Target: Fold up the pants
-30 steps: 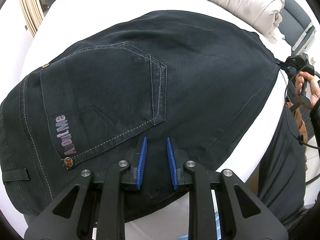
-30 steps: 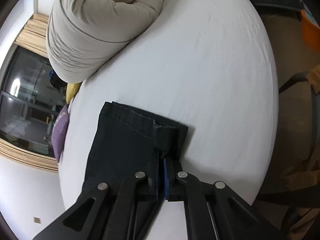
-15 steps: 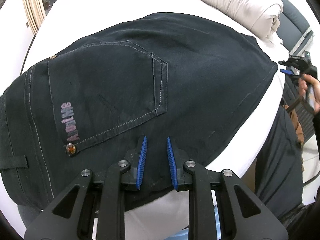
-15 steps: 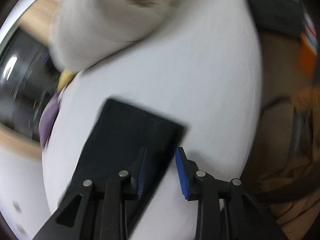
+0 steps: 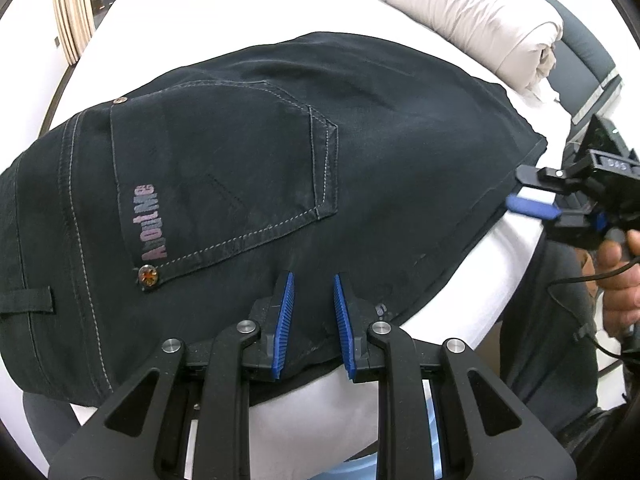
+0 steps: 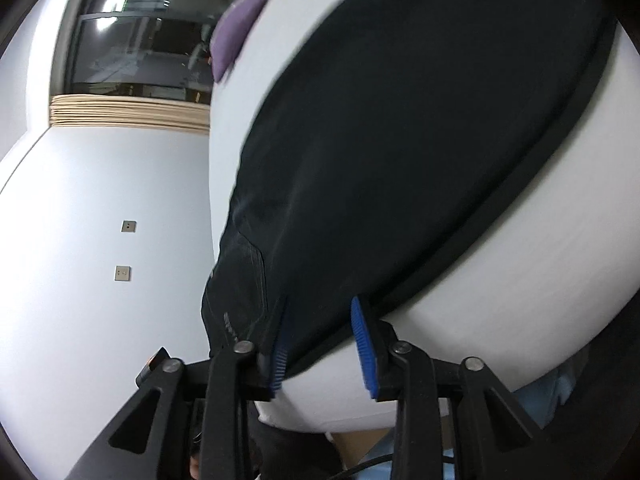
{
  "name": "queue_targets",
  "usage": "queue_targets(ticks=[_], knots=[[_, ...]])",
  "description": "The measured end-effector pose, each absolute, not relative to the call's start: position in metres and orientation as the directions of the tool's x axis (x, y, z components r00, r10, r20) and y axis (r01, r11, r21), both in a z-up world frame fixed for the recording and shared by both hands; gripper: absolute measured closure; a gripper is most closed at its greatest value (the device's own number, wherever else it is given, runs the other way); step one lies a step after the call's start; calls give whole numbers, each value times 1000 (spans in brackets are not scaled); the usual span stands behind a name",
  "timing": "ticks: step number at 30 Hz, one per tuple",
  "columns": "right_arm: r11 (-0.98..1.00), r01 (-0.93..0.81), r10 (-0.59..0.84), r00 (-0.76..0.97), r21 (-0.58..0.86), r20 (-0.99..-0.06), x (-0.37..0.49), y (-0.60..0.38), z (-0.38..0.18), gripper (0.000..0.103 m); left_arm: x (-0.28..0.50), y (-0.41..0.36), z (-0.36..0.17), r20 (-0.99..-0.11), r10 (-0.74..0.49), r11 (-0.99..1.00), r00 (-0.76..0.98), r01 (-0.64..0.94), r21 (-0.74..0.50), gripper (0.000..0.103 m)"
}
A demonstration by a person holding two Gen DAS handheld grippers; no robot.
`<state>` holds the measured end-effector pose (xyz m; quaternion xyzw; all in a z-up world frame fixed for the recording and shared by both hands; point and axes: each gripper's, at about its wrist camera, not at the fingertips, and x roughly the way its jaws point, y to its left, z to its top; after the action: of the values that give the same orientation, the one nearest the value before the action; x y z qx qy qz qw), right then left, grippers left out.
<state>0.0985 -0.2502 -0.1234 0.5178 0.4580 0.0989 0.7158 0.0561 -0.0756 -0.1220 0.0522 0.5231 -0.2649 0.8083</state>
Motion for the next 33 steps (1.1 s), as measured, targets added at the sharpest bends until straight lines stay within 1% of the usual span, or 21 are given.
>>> queue_targets(ticks=[1, 7, 11, 14, 15, 17, 18, 21, 26, 29, 31, 32, 33], knots=[[435, 350, 616, 556, 830, -558, 99, -250, -127, 57, 57, -75, -122, -872, -377, 854, 312, 480, -198, 83], [378, 353, 640, 569, 856, -517, 104, -245, -140, 57, 57, -73, -123, -869, -382, 853, 314, 482, -201, 83], [374, 364, 659, 544, 853, -520, 110, -239, -147, 57, 57, -71, -123, -867, -387, 853, 314, 480, -207, 83], [336, 363, 677, 549, 869, -490, 114, -236, -154, 57, 56, -69, -122, -865, -390, 853, 314, 477, -211, 83], [337, 357, 678, 551, 872, -487, 115, -236, -155, 61, 56, -70, -122, -866, -390, 853, 314, 478, -211, 83], [362, 361, 664, 547, 859, -510, 116, -239, -156, 87, 56, -70, -122, -867, -389, 852, 313, 481, -208, 83], [381, 360, 658, 542, 852, -523, 115, -240, -156, 96, 56, -70, -122, -866, -390, 851, 311, 481, -211, 83], [429, 347, 636, 540, 834, -551, 105, -239, -153, 98, 58, -70, -122, -867, -393, 849, 306, 482, -215, 83], [416, 347, 636, 550, 841, -542, 90, -240, -161, 100, 59, -69, -121, -869, -392, 848, 303, 486, -213, 83], [418, 334, 639, 554, 845, -534, 94, -241, -160, 98, 61, -70, -121, -869, -391, 849, 303, 484, -214, 83], [380, 337, 648, 568, 861, -508, 94, -247, -160, 87, 62, -69, -119, -869, -393, 850, 299, 480, -219, 83], [370, 339, 638, 584, 865, -502, 93, -252, -158, 84, 63, -69, -118, -870, -393, 851, 296, 476, -222, 83], [365, 338, 627, 600, 867, -498, 92, -255, -156, 76, 64, -68, -117, -870, -394, 852, 295, 473, -225, 83]])
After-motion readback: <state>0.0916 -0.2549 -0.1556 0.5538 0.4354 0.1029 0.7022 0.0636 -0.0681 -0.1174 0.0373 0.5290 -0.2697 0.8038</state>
